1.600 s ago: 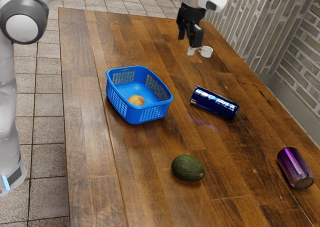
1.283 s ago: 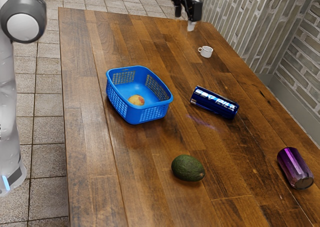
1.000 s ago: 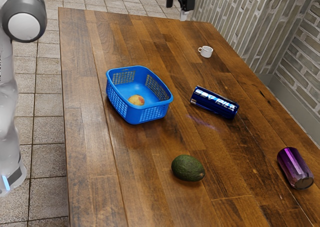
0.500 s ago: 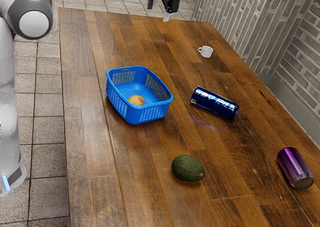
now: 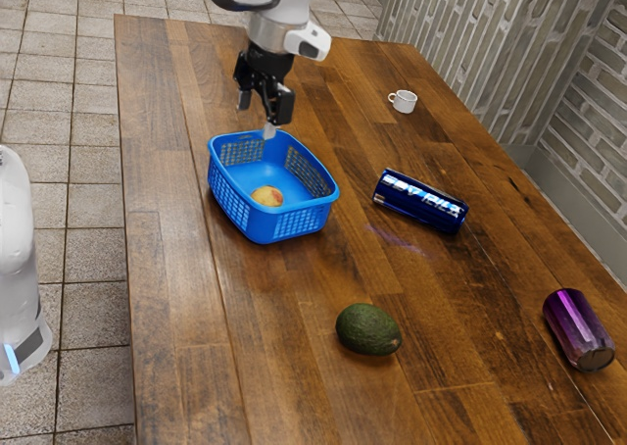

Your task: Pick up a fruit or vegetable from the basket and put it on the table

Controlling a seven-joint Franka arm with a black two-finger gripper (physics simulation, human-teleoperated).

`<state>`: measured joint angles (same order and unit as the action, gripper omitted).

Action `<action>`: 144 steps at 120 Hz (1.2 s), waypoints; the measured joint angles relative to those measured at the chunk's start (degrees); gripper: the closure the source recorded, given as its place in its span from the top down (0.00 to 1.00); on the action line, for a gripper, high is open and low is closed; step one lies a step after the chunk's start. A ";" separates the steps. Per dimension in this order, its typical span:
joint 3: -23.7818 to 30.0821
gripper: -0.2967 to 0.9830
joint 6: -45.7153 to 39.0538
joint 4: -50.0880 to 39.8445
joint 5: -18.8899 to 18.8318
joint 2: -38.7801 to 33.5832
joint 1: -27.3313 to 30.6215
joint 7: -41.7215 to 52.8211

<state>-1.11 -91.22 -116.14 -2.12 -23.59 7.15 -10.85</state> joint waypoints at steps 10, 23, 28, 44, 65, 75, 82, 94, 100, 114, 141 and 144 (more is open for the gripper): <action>0.05 0.77 -2.35 0.65 -0.02 4.01 -0.03 -0.24; 0.10 0.77 -5.26 1.10 0.20 7.14 -0.26 -0.17; 0.08 0.77 -6.08 1.02 0.29 7.71 -0.23 -0.14; 0.06 0.77 -8.20 0.16 0.50 8.75 -0.23 -0.07; -0.26 0.77 -10.92 -1.41 1.56 11.97 -0.01 0.00; -0.49 0.77 -12.15 -2.73 1.93 12.56 0.23 0.03; -0.53 0.77 -12.87 -3.68 2.20 12.45 0.30 0.04; -0.55 0.77 -13.84 -4.53 2.90 12.34 0.32 0.07; -0.55 0.77 -14.22 -4.65 3.16 12.37 0.32 0.08; -0.64 0.77 -15.09 -5.80 3.54 12.25 0.51 0.11; -0.68 0.77 -16.38 -6.42 3.79 12.55 0.99 0.18; -0.68 0.77 -16.52 -6.66 3.86 12.60 0.99 0.19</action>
<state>-1.79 -107.74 -122.81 1.74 -10.99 8.14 -10.66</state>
